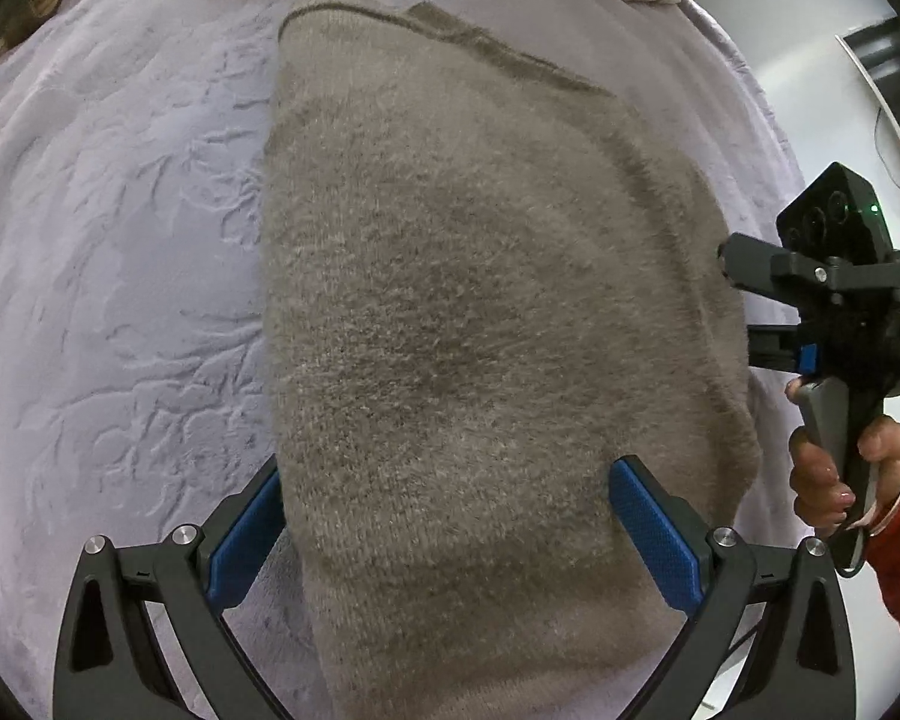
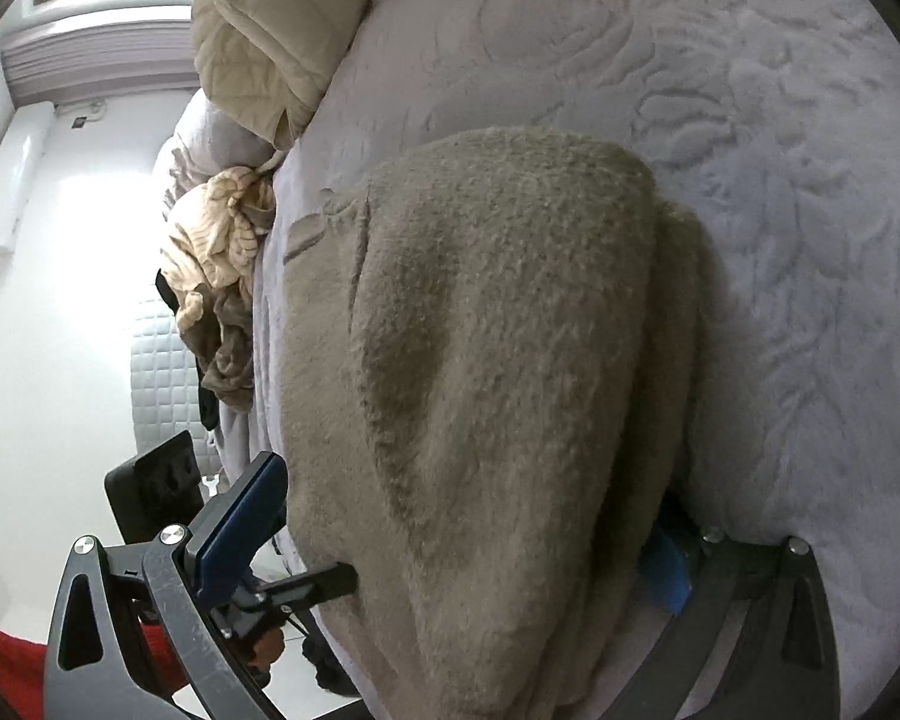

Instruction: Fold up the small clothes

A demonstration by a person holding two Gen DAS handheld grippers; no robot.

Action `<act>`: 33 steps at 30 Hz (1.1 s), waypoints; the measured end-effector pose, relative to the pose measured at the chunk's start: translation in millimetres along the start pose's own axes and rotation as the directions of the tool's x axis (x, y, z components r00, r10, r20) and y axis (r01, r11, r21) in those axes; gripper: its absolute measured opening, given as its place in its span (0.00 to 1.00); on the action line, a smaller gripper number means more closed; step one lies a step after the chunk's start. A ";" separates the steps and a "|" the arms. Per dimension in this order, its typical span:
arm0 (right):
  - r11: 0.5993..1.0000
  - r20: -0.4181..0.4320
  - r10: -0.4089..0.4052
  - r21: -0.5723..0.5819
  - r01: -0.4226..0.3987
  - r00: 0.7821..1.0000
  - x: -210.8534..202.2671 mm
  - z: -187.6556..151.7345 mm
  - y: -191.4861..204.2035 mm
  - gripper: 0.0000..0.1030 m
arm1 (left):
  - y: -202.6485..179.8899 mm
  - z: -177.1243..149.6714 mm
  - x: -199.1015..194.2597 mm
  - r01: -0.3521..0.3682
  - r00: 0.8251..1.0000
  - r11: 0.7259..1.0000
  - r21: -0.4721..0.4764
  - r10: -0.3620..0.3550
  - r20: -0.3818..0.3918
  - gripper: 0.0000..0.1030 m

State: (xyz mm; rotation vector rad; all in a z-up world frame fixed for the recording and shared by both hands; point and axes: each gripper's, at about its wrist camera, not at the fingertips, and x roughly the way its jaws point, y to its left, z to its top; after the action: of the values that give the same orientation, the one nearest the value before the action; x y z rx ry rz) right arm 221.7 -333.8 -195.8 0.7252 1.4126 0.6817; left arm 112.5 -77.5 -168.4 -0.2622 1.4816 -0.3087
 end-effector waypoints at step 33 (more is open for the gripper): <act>0.991 0.058 0.126 0.028 -0.127 0.990 2.6 -81.1 108.5 0.34 | 61.2 -103.4 -153.4 0.115 0.970 0.992 0.052 -0.123 0.210 0.45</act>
State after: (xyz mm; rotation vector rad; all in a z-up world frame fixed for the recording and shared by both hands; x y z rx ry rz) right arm 141.6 -261.6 -113.9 0.8585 1.3368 0.7329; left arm 2.3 36.5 -55.1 -0.3429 1.2490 -0.3938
